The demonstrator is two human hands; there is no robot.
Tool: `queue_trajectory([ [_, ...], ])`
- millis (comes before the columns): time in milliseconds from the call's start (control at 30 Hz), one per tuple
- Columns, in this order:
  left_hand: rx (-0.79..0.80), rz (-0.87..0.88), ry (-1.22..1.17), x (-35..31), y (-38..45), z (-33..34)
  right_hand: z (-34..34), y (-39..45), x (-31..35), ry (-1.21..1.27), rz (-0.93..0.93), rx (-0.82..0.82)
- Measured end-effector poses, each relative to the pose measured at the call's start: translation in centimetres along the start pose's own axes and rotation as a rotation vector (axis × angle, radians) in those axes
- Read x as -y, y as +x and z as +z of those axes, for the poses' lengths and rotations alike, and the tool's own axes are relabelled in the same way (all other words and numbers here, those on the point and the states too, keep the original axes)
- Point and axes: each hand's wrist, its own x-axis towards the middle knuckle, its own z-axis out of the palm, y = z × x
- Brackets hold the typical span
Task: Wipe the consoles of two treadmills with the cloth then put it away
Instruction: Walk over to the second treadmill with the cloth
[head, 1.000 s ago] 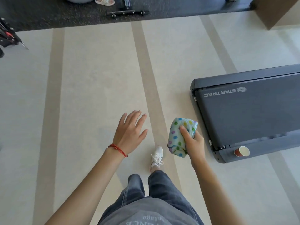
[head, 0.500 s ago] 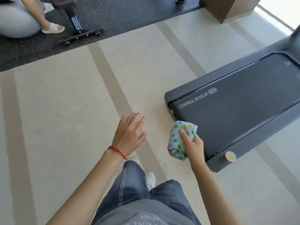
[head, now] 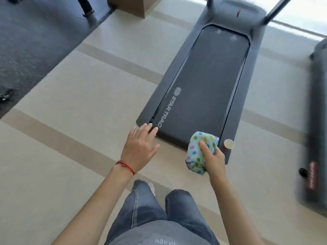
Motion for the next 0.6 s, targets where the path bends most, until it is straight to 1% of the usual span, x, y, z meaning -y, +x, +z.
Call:
queue_trajectory([
  [133, 0.015, 0.1, -0.027, 0.7, 4.1, 0.7, 0.2, 1.2, 0.8, 0.072, 0.023, -0.075],
  [300, 0.055, 0.172, -0.03, 0.3, 9.3, 2.4, -0.5, 4.5, 2.0, 0.109, 0.038, -0.154],
  [467, 0.052, 0.216, -0.04, -1.4, 15.8, 4.2, -2.1, 9.7, 4.5, 0.144, 0.032, -0.19],
  [600, 0.041, 0.21, -0.035, -2.9, 21.9, 5.0, -3.9, 14.9, 7.9, 0.159, 0.018, -0.189],
])
